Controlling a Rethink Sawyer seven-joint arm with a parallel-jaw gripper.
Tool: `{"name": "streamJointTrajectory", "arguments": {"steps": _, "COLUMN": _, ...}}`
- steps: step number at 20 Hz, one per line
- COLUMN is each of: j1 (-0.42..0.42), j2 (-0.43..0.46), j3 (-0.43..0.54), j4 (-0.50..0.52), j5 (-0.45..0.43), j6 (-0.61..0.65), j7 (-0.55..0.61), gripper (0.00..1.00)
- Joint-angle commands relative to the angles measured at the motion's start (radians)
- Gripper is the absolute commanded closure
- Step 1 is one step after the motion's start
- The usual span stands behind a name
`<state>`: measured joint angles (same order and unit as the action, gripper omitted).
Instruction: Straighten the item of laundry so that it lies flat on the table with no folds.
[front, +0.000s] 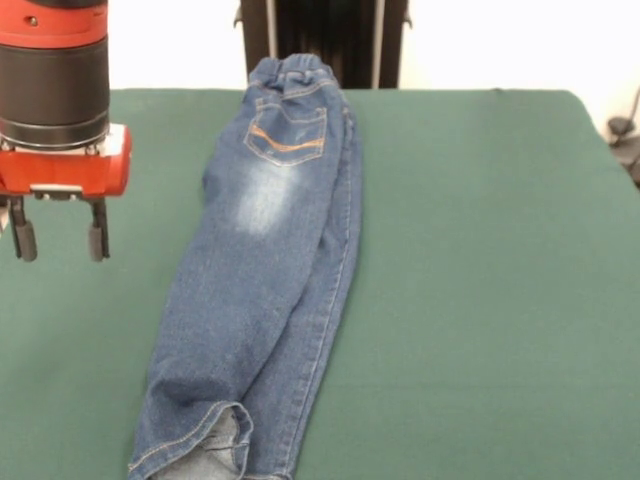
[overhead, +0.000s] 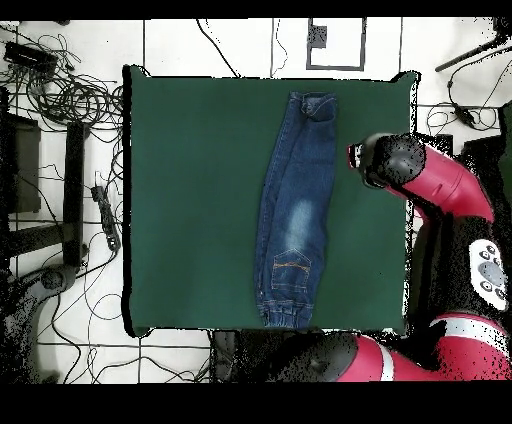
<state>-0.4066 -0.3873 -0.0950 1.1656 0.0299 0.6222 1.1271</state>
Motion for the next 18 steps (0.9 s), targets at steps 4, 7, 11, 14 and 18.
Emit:
{"name": "streamJointTrajectory", "arguments": {"steps": 4, "j1": 0.087, "j2": 0.109, "j3": 0.010, "j4": -0.072, "j5": 0.049, "j6": 0.176, "j7": 0.297, "gripper": 0.00}}
{"name": "streamJointTrajectory", "arguments": {"steps": 7, "j1": 0.096, "j2": 0.116, "j3": 0.007, "j4": -0.094, "j5": 0.047, "j6": 0.193, "j7": 0.290, "gripper": 0.00}}
{"name": "streamJointTrajectory", "arguments": {"steps": 11, "j1": 0.109, "j2": 0.127, "j3": 0.000, "j4": -0.112, "j5": 0.044, "j6": 0.198, "j7": 0.284, "gripper": 0.00}}
{"name": "streamJointTrajectory", "arguments": {"steps": 14, "j1": 0.117, "j2": 0.131, "j3": -0.004, "j4": -0.128, "j5": 0.039, "j6": 0.214, "j7": 0.278, "gripper": 0.00}}
{"name": "streamJointTrajectory", "arguments": {"steps": 18, "j1": 0.125, "j2": 0.149, "j3": -0.011, "j4": -0.184, "j5": 0.044, "j6": 0.254, "j7": 0.289, "gripper": 0.00}}
